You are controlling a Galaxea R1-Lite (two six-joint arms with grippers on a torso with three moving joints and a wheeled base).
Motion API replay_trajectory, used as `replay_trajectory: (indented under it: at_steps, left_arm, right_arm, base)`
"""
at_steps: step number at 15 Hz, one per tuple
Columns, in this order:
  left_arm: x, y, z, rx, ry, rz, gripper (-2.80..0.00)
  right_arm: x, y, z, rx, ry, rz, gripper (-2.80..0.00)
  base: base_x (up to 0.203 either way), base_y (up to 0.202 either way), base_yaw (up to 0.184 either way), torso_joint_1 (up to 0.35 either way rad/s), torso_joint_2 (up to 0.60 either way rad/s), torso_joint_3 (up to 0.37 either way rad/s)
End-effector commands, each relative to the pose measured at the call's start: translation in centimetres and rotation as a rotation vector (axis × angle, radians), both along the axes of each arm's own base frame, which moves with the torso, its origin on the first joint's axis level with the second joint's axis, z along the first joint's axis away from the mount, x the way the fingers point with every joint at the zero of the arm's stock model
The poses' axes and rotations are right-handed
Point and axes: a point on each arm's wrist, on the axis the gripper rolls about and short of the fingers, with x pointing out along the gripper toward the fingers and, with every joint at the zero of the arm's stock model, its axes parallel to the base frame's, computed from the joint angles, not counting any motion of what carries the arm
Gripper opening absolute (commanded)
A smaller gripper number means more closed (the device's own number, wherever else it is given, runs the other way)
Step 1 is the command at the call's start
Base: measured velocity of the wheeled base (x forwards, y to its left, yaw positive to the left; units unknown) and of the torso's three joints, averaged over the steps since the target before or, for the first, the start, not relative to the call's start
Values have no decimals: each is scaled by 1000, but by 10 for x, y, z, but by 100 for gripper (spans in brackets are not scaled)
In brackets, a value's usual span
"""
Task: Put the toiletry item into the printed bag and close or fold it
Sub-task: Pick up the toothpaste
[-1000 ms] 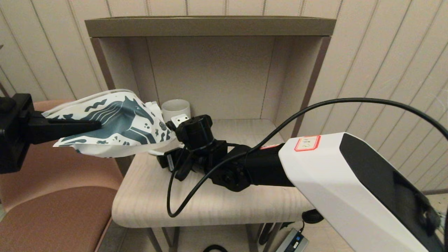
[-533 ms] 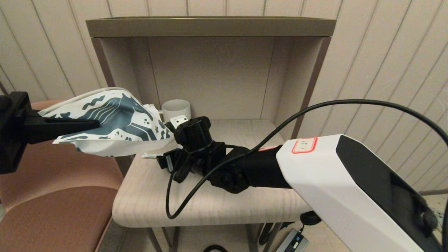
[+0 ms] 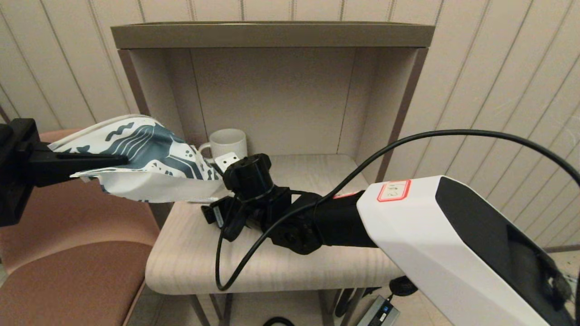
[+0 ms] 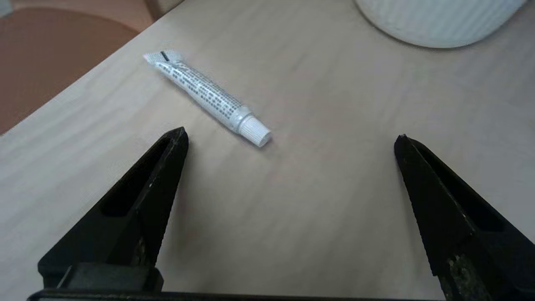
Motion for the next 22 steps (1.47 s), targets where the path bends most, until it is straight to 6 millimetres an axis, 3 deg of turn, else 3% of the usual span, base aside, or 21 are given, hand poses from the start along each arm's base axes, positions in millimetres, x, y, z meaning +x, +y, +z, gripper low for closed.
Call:
replay_trajectory:
  at_steps: [1, 7, 12, 13, 22]
  left_arm:
    - [-2, 0, 1, -6, -5, -18, -280]
    - [-9, 0, 2, -9, -16, -22, -280]
    - [-10, 0, 1, -9, -15, -23, -280]
    - [-10, 0, 1, -9, -14, -22, -280]
    - [-6, 0, -6, -8, -5, -21, -280]
  right_arm:
    - [-6, 5, -1, -4, 3, 28, 0]
    - [-3, 8, 2, 27, -15, 52, 0]
    - [2, 10, -11, 32, -15, 56, 0]
    - [3, 10, -11, 32, -15, 56, -280]
    - [2, 8, -5, 41, -18, 58, -280]
  base:
    - [0, 0, 0, 0, 0, 0]
    - [0, 0, 0, 0, 0, 0]
    - [0, 0, 0, 0, 0, 0]
    - [0, 0, 0, 0, 0, 0]
    - [0, 0, 0, 0, 0, 0]
